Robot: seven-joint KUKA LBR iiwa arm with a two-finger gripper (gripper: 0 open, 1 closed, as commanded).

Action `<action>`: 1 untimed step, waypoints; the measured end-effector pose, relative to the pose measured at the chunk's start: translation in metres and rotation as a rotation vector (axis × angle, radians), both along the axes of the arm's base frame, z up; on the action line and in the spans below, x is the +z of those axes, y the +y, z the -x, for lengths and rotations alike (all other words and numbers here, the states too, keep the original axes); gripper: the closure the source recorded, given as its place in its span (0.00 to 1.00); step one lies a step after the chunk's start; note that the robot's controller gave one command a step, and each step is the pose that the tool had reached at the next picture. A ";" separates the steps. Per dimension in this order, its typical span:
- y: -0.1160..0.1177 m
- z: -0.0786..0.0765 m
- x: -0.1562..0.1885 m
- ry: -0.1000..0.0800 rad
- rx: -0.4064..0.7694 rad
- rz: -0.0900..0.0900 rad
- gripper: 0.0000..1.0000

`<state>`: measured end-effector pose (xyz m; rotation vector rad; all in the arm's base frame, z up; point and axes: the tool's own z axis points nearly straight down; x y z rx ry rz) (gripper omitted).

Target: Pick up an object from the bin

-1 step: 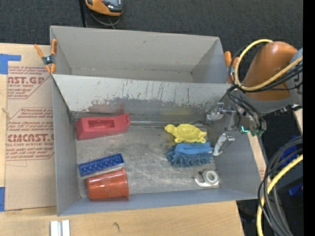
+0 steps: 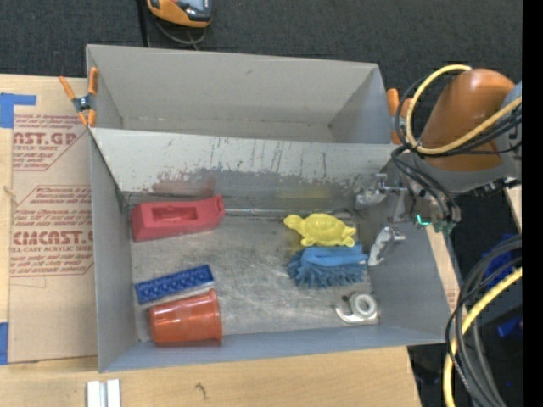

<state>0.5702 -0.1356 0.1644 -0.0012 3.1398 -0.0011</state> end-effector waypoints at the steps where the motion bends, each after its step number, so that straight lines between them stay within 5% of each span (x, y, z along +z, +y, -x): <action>1: -0.005 -0.016 -0.050 -0.008 0.031 0.002 0.00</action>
Offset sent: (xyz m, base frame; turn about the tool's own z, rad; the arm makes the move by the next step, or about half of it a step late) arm 0.0143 0.0069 -0.0944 -0.2516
